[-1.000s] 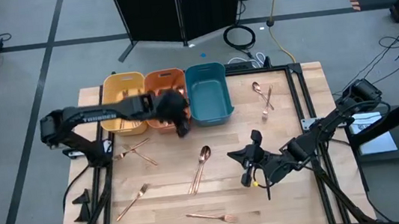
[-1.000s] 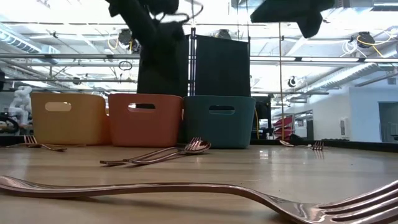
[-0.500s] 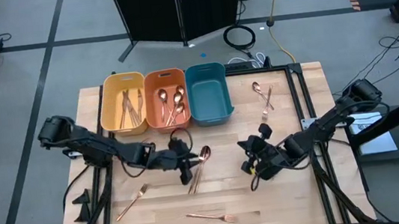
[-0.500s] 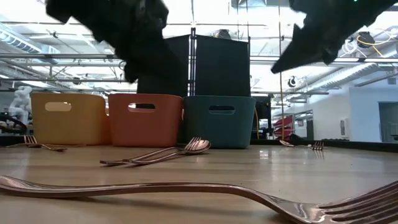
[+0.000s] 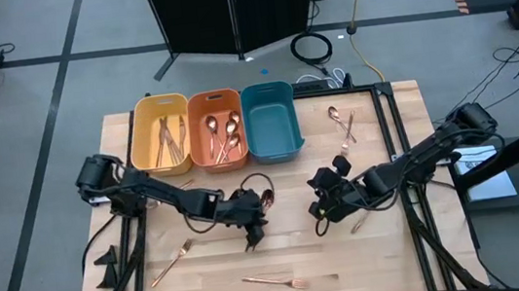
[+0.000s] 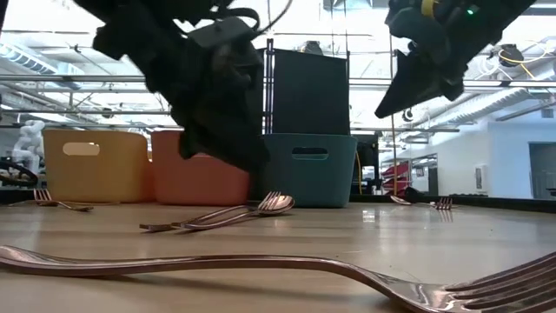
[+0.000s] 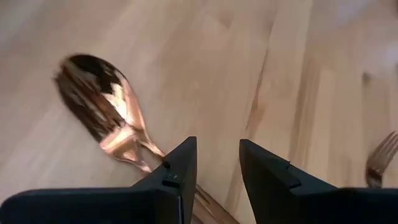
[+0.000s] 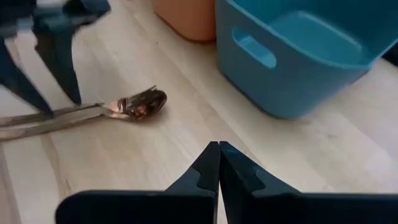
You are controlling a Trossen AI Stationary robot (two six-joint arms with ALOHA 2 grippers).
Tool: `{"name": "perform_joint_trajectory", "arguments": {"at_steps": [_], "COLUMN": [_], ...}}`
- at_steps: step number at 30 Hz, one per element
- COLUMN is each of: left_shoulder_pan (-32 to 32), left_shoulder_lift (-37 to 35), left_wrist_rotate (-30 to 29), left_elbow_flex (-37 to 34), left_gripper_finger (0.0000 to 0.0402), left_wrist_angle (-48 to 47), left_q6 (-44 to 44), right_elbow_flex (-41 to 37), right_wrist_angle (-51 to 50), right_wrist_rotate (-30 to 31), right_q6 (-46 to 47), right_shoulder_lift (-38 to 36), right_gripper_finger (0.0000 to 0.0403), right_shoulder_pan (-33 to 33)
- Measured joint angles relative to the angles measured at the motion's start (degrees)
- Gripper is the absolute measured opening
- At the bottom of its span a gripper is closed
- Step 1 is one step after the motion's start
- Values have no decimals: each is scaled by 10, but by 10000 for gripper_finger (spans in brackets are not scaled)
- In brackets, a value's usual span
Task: Sort silverware
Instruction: Put the gold spoon into the orange bin
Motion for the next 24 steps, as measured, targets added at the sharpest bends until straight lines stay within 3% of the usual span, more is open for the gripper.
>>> {"name": "perform_joint_trajectory", "arguments": {"at_steps": [5,10,18,24], "left_shoulder_pan": [-2,-12,-18,-31], "left_shoulder_lift": [14,13,47,109], "left_wrist_rotate": [-1,-83,-102,-92], "left_elbow_flex": [91,164,167,217], "left_gripper_finger": [116,116,116,116], "left_wrist_angle": [-135,-263,-277,-284], "left_q6": [15,22,-83,-110], "right_elbow_flex": [29,51,51,51], "right_wrist_angle": [-3,1,-9,-17], "right_wrist_rotate": [0,4,6,4], "right_q6": [-51,-101,-112,-129], "right_shoulder_lift": [0,0,0,0], "right_gripper_finger": [0,0,0,0], "right_shoulder_pan": [-15,-20,-28,-23]}}
